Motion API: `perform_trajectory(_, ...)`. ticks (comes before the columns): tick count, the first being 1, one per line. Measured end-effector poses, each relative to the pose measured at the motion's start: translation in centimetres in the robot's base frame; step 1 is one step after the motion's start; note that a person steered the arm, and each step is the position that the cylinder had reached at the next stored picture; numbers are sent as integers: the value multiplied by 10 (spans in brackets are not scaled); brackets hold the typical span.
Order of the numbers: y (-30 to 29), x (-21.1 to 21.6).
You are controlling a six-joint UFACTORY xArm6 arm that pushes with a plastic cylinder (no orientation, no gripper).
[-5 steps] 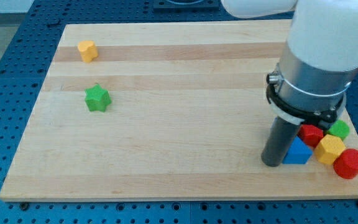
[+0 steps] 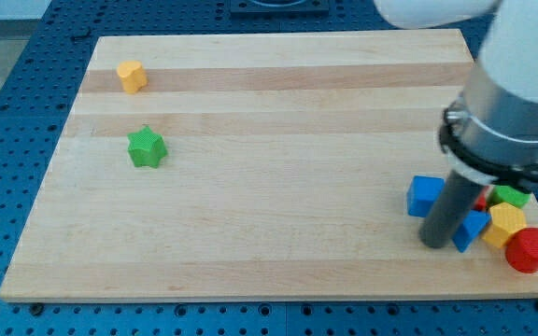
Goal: Point your arm towards green star
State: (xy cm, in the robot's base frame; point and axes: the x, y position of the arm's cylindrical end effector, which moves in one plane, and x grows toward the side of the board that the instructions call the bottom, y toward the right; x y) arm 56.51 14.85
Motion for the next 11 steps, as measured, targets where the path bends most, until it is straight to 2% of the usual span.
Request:
perform_trajectory(1,-78,-9)
perform_trajectory(3,-197,-145)
perform_trajectory(4,-282,-190)
perform_trajectory(5,-358,-186)
perform_trajectory(8,-375,-141)
perform_trajectory(9,-370,-138)
perform_trajectory(11,-344,-163)
